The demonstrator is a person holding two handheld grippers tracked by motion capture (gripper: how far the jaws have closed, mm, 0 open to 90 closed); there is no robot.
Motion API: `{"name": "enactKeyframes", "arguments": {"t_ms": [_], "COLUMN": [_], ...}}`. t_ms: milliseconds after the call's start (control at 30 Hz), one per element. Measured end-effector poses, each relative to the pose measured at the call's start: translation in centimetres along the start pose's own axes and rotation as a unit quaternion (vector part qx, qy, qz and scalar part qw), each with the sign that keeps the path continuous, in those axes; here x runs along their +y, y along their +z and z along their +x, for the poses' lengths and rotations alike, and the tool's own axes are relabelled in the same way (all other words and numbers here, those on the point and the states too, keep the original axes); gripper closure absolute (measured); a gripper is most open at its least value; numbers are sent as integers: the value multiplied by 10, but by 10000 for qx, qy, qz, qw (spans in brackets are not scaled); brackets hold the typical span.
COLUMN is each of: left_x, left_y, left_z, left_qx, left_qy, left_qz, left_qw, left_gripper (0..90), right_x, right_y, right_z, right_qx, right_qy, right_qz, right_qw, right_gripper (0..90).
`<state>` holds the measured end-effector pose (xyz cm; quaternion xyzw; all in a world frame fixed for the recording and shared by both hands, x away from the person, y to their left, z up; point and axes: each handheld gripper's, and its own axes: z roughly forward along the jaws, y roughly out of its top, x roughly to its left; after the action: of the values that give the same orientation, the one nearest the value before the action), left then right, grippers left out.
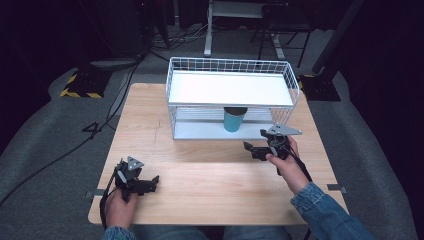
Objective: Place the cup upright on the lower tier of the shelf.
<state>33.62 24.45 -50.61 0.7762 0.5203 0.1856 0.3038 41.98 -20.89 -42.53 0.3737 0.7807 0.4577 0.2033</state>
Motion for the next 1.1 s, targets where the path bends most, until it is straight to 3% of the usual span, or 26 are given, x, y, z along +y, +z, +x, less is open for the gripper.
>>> {"name": "enactKeyframes", "arguments": {"t_ms": [400, 667, 1100], "left_x": [0, 1, 2], "left_y": [0, 1, 1], "left_z": [0, 0, -1], "left_qx": [0, 15, 14], "left_qy": [-3, -5, -16], "left_qz": [0, 8, 7], "left_qw": [10000, 10000, 10000], "left_gripper": [0, 0, 0], "right_x": [-22, -40, -79], "right_y": [-42, -64, -72], "right_z": [-7, -11, -12], "right_qx": [516, 712, 695], "right_qy": [-66, -134, -163], "right_qz": [127, 284, 787], "right_qw": [9986, 9970, 9943], "right_gripper": [158, 159, 160]}}
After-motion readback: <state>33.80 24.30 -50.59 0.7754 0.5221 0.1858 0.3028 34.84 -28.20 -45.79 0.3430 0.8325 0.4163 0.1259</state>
